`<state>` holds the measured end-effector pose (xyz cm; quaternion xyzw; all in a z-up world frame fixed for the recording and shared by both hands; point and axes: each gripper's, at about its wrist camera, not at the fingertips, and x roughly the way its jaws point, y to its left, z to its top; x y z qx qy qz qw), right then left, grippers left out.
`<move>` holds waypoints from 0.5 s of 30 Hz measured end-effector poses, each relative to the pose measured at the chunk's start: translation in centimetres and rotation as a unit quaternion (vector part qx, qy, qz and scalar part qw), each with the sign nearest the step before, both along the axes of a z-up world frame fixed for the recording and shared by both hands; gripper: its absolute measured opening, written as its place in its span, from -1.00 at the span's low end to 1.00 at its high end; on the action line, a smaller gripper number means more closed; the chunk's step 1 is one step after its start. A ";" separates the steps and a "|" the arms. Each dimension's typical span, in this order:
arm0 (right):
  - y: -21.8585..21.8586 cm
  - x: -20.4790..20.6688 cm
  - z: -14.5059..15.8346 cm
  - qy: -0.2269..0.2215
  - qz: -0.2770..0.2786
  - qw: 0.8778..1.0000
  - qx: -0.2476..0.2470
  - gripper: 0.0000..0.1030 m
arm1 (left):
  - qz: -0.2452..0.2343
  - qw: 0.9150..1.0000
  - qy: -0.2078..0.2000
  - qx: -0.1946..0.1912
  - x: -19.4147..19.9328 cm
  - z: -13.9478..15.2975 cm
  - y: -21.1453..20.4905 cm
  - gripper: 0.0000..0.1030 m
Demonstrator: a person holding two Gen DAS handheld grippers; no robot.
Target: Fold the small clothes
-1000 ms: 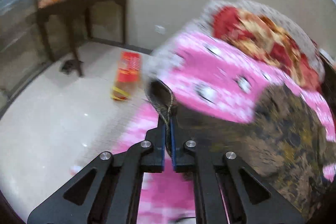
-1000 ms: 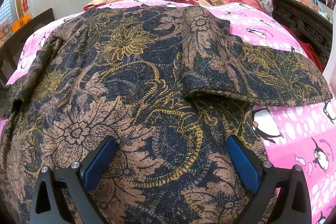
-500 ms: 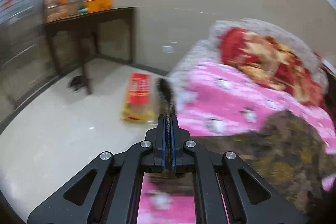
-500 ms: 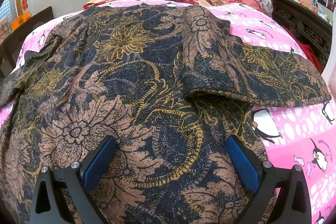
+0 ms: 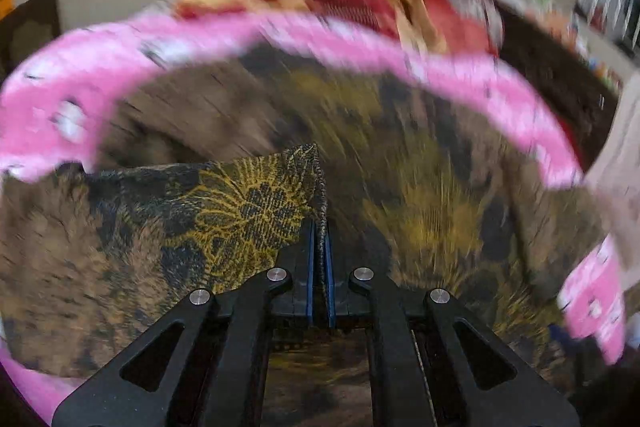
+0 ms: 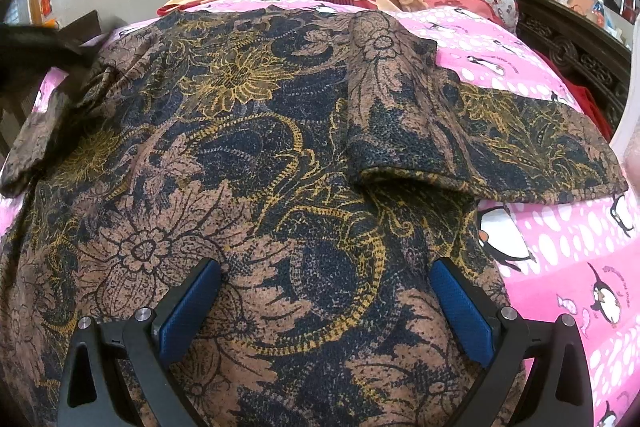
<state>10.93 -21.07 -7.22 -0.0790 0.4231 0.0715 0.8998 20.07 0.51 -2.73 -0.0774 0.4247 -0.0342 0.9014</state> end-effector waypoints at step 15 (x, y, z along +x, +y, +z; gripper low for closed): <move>1.2 7.5 5.3 -0.008 0.102 0.985 0.139 -0.22 | -0.002 0.999 -0.042 0.003 -9.9 -0.2 2.6 -0.14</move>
